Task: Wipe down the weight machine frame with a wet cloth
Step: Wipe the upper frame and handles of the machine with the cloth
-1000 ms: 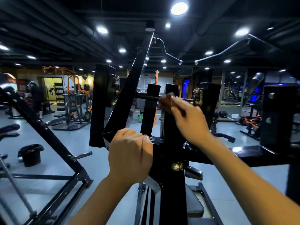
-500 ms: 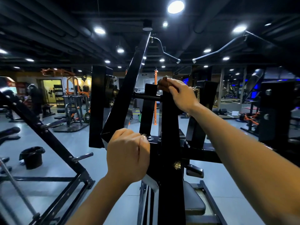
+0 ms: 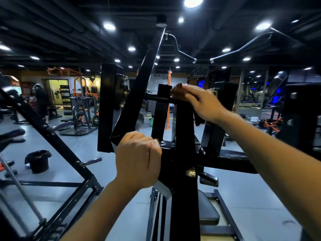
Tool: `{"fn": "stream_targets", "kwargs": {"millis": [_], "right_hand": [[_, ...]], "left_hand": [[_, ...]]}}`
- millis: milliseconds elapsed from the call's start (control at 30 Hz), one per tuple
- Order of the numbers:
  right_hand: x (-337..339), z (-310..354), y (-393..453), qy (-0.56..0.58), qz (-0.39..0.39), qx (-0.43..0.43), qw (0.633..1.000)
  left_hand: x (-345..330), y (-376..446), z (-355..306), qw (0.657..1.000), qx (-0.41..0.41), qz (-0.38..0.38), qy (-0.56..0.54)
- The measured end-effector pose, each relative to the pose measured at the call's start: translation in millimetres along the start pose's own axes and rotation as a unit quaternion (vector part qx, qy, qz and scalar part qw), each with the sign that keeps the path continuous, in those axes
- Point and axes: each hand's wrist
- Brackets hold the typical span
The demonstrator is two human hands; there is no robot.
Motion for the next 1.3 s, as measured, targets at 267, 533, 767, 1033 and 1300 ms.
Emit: {"fn": "stream_targets", "kwargs": {"millis": [267, 533, 767, 1033, 1300], "right_hand": [[-8, 36, -72, 0.014, -0.038, 0.017, 0.999], [18, 114, -247, 0.002, 0.045, 0.072, 0.996], [20, 142, -241, -0.15, 0.005, 0.084, 0.985], [-30, 208, -133, -0.282, -0.012, 0.07, 0.957], [-23, 199, -148, -0.269, 0.004, 0.069, 0.961]], "left_hand": [[-4, -3, -2, 1.0, 0.019, -0.021, 0.013], [9, -14, -18, 0.984, 0.153, -0.076, -0.052], [43, -14, -14, 0.808, 0.489, -0.129, -0.303], [51, -9, 2, 0.716, 0.552, -0.179, -0.388], [39, -19, -13, 0.693, 0.521, -0.205, -0.454]]}}
Point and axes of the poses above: each hand's wrist, its own y-axis towards the middle knuckle, its own x-axis out of the back of the hand, z = x × y, and after that the axes turned 10 degrees about -y, right-handed
